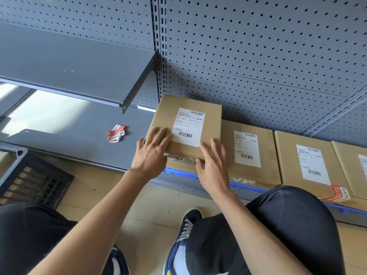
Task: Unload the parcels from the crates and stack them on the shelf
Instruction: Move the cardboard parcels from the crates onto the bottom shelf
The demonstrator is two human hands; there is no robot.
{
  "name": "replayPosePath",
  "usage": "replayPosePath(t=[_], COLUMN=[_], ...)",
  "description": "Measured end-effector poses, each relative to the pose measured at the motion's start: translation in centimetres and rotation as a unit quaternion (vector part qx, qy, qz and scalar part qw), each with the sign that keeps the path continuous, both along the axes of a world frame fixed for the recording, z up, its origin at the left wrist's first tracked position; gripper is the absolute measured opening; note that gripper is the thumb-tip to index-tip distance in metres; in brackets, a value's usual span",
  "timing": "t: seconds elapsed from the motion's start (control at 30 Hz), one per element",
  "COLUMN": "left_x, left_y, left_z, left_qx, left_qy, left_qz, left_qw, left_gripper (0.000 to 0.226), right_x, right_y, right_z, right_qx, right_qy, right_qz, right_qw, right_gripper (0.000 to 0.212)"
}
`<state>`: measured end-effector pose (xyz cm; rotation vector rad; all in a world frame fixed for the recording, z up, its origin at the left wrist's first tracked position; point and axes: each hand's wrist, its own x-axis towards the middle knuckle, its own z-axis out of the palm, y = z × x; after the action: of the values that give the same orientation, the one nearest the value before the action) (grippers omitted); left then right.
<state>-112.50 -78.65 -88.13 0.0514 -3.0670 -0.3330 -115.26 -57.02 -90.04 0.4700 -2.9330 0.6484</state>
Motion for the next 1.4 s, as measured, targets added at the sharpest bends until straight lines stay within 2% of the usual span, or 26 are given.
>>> replayPosePath(t=[0.17, 0.3, 0.47, 0.63, 1.03, 1.23, 1.4], left_x=[-0.2, 0.2, 2.1, 5.2, 16.5, 22.8, 29.6], left_y=[0.2, 0.5, 1.5, 0.5, -7.8, -11.4, -14.8], left_z=[0.5, 1.9, 3.9, 6.6, 10.4, 11.6, 12.2], left_qx=[-0.029, -0.027, -0.021, -0.02, -0.017, -0.015, 0.001], left_qy=[-0.043, -0.047, -0.01, -0.009, -0.021, 0.0, 0.013], left_qz=[0.001, 0.003, 0.059, 0.116, 0.265, 0.316, 0.388], left_qw=[0.999, 0.999, 0.998, 0.993, 0.964, 0.949, 0.921], left_gripper=[0.074, 0.07, 0.054, 0.05, 0.049, 0.049, 0.051], right_x=[-0.2, -0.9, -1.4, -0.4, 5.1, 9.8, 15.3], right_y=[0.0, 0.1, -1.0, -5.0, -13.2, -19.9, -25.5], right_z=[0.8, 2.3, 4.7, 7.5, 10.4, 11.6, 12.8], right_qx=[0.029, 0.047, 0.052, 0.005, -0.01, -0.013, -0.003], right_qy=[0.0, -0.048, -0.062, -0.053, -0.077, -0.061, -0.059], right_qz=[0.018, 0.025, 0.038, 0.106, 0.221, 0.319, 0.399], right_qw=[0.999, 0.997, 0.996, 0.993, 0.972, 0.946, 0.915], right_gripper=[0.053, 0.053, 0.054, 0.047, 0.046, 0.044, 0.045])
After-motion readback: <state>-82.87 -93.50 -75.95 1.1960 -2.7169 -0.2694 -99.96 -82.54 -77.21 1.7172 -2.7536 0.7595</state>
